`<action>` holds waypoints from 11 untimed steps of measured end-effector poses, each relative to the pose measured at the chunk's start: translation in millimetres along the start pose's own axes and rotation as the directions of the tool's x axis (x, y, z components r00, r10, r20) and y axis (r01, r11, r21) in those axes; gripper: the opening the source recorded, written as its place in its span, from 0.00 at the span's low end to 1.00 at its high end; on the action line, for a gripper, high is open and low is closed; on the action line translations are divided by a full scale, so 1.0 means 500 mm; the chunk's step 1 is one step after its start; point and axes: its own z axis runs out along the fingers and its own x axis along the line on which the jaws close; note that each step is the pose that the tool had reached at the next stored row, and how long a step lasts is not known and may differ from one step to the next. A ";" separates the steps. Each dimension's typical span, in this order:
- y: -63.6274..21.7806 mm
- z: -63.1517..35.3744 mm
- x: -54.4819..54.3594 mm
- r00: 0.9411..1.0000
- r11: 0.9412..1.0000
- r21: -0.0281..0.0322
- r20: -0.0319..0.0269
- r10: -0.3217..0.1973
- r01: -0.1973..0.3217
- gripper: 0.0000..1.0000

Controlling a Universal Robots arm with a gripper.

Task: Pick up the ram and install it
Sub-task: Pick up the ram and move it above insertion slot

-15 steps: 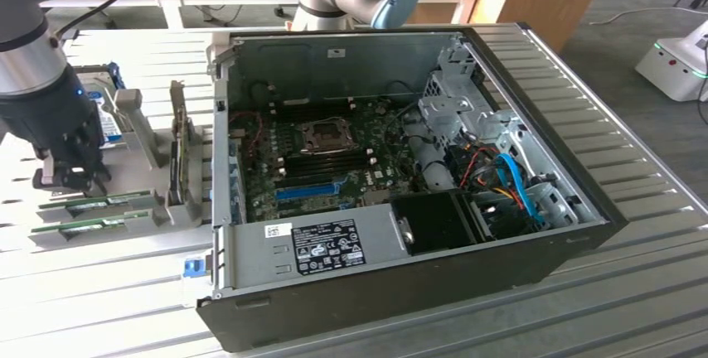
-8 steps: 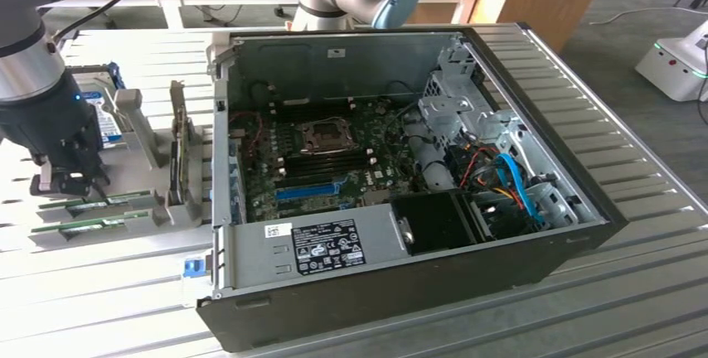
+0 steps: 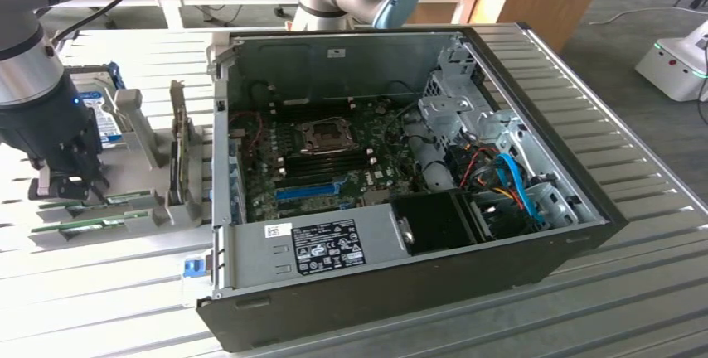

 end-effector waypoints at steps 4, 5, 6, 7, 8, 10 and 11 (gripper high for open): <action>0.000 0.000 0.000 1.000 1.000 0.000 0.000 0.000 0.000 0.30; 0.000 0.000 0.000 1.000 1.000 0.000 0.000 0.000 0.000 0.30; 0.000 0.000 0.000 1.000 1.000 0.000 0.000 0.000 0.000 0.30; 0.000 0.000 0.000 1.000 1.000 0.000 0.000 0.000 0.000 0.30; 0.000 0.002 0.000 1.000 1.000 0.000 0.000 0.000 0.000 0.30; 0.000 0.006 0.000 1.000 1.000 0.000 0.000 0.000 0.000 0.30; 0.000 0.008 0.000 1.000 1.000 0.000 0.000 0.000 0.000 0.30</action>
